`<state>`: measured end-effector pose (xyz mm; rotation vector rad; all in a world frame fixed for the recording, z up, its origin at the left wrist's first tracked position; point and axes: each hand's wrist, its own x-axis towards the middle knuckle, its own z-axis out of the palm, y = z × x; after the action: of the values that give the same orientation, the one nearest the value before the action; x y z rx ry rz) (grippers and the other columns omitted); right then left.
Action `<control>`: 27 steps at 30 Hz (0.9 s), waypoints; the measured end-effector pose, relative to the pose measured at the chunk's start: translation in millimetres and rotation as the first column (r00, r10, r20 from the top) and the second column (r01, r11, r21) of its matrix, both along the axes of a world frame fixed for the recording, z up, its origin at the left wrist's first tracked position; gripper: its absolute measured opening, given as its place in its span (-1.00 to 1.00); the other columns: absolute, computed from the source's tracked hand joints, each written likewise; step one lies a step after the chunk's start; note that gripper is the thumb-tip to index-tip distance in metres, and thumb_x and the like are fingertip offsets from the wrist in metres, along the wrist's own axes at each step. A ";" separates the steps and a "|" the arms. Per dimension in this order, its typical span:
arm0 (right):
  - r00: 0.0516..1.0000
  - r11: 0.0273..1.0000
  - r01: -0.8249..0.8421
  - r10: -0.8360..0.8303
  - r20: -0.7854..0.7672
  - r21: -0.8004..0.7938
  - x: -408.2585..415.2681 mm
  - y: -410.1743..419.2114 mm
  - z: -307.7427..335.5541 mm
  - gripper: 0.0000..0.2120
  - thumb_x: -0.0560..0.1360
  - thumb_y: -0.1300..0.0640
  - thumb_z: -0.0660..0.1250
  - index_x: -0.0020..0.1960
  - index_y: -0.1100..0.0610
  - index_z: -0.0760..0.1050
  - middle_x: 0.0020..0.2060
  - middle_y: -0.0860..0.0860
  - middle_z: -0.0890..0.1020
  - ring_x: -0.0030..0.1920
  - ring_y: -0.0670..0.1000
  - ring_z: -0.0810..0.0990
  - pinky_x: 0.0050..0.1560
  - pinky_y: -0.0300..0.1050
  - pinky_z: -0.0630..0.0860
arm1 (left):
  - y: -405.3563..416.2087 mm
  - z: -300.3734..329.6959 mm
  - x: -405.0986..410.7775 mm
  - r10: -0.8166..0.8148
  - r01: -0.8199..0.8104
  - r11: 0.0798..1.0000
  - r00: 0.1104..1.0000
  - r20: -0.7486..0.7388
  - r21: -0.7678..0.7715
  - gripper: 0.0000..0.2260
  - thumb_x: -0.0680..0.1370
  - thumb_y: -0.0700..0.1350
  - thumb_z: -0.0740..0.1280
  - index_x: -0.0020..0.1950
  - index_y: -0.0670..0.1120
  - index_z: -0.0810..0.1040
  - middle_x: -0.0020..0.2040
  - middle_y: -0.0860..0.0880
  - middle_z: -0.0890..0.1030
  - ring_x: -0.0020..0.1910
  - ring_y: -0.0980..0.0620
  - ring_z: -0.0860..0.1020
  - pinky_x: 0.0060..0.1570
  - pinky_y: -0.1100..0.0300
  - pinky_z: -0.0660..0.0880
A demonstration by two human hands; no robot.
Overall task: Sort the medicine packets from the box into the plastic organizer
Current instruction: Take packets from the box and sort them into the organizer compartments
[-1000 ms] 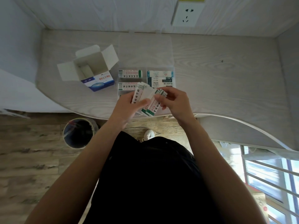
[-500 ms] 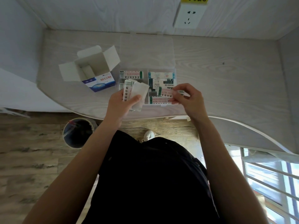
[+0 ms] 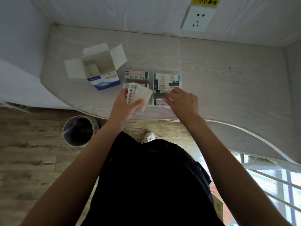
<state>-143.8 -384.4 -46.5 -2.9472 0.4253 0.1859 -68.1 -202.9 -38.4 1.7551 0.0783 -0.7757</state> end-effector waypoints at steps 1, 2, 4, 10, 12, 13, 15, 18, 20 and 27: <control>1.000 0.999 -0.013 0.013 -0.013 -0.033 0.2 1.0 -0.6 -0.73 0.60 0.00 0.16 0.15 0.04 0.57 0.11 -0.04 0.54 -0.12 0.08 0.63 -0.22 -0.16 0.37 | 0.0 0.4 0.0 -0.010 0.010 1.000 1.000 -0.005 -0.001 -0.59 0.45 -0.19 0.42 0.23 -0.05 0.36 0.12 -0.04 0.54 0.10 -0.03 0.53 0.02 0.06 0.53; 1.000 0.998 -0.019 0.020 0.014 -0.060 0.5 1.7 -1.6 -0.78 0.57 0.04 0.22 0.10 0.08 0.59 0.08 -0.02 0.55 -0.19 0.09 0.64 -0.26 -0.14 0.42 | -0.5 1.3 -0.2 -0.020 0.020 1.000 1.000 -0.011 -0.003 -0.59 0.45 -0.19 0.42 0.24 -0.06 0.37 0.13 -0.05 0.54 0.10 -0.04 0.53 0.03 0.04 0.54; 0.983 0.998 -0.004 0.016 0.184 -0.064 -0.4 3.9 -4.5 -0.90 0.47 0.11 0.39 -0.10 0.13 0.64 -0.09 0.01 0.61 -0.39 0.04 0.60 -0.39 -0.17 0.46 | -1.6 4.5 -1.1 -0.040 0.040 0.999 0.999 -0.012 -0.017 -0.62 0.45 -0.19 0.42 0.21 -0.05 0.40 0.12 -0.07 0.56 0.09 -0.04 0.54 -0.02 0.07 0.55; 0.887 0.379 0.245 -0.459 -0.049 0.892 0.7 23.0 20.6 -0.75 0.46 0.13 0.41 0.11 0.16 0.56 -0.13 0.03 0.63 -0.47 -0.16 0.53 -0.43 -0.27 0.50 | -9.1 11.4 -5.9 -0.171 0.172 0.984 0.985 0.031 -0.051 -0.72 0.47 -0.18 0.39 0.15 -0.03 0.46 -0.02 0.02 0.59 -0.05 0.08 0.57 -0.18 0.27 0.49; 0.874 0.197 0.253 -0.466 -0.136 0.947 1.0 26.6 21.9 -0.71 0.44 0.26 0.40 0.16 0.23 0.51 -0.15 0.07 0.59 -0.45 -0.13 0.54 -0.41 -0.28 0.50 | -11.4 11.7 -8.2 -0.233 0.233 0.970 0.973 0.008 -0.067 -0.73 0.49 -0.16 0.37 0.17 -0.01 0.47 -0.02 0.03 0.59 -0.03 0.06 0.58 -0.14 0.25 0.50; 0.871 0.152 0.247 -0.468 -0.150 0.957 1.5 27.5 21.5 -0.71 0.44 0.30 0.39 0.15 0.26 0.50 -0.17 0.07 0.59 -0.44 -0.12 0.54 -0.40 -0.28 0.51 | -12.3 12.0 -9.1 -0.258 0.258 0.963 0.966 0.002 -0.082 -0.75 0.51 -0.14 0.35 0.17 0.01 0.47 -0.01 0.03 0.60 -0.04 0.07 0.60 -0.11 0.22 0.52; 0.866 0.127 0.245 -0.474 -0.158 0.961 2.2 29.5 21.6 -0.78 0.46 0.32 0.37 0.10 0.28 0.51 -0.21 0.07 0.58 -0.45 -0.13 0.53 -0.39 -0.30 0.50 | -14.0 15.1 -11.4 -0.269 0.266 0.956 0.963 -0.014 -0.126 -0.84 0.57 -0.06 0.25 0.15 0.04 0.46 -0.04 0.04 0.62 -0.11 0.13 0.62 -0.09 0.19 0.55; 0.851 0.119 0.246 -0.502 -0.155 0.962 2.0 30.1 20.8 -0.87 0.47 0.32 0.35 0.02 0.30 0.52 -0.23 0.06 0.57 -0.45 -0.13 0.52 -0.40 -0.30 0.50 | -18.0 18.6 -12.8 -0.153 0.132 0.975 0.982 -0.108 -0.176 -0.82 0.64 -0.03 0.10 0.03 0.03 0.49 -0.17 0.06 0.66 -0.22 0.15 0.62 -0.16 0.09 0.58; 0.842 0.101 0.247 -0.514 -0.162 0.964 1.8 29.8 19.6 -0.89 0.48 0.32 0.35 -0.01 0.30 0.50 -0.21 0.06 0.57 -0.45 -0.12 0.53 -0.39 -0.28 0.51 | -18.2 17.9 -12.2 -0.117 0.095 0.979 0.986 -0.117 -0.180 -0.81 0.64 -0.09 0.10 0.01 0.02 0.51 -0.14 0.05 0.66 -0.21 0.13 0.62 -0.20 0.11 0.60; 0.826 0.090 0.267 -0.535 -0.180 0.959 1.2 24.6 21.6 -0.84 0.47 0.31 0.37 0.01 0.31 0.47 -0.22 0.10 0.58 -0.45 -0.09 0.56 -0.38 -0.27 0.53 | -15.1 8.6 -8.2 -0.159 0.158 0.978 0.987 0.001 -0.133 -0.87 0.61 -0.14 0.19 0.05 -0.05 0.53 -0.11 -0.08 0.64 -0.20 0.00 0.63 -0.19 0.13 0.58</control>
<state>-142.7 -359.8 -24.8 -1.4231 0.7301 0.0098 -76.4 -218.0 -29.8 1.6448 -0.1063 -0.8844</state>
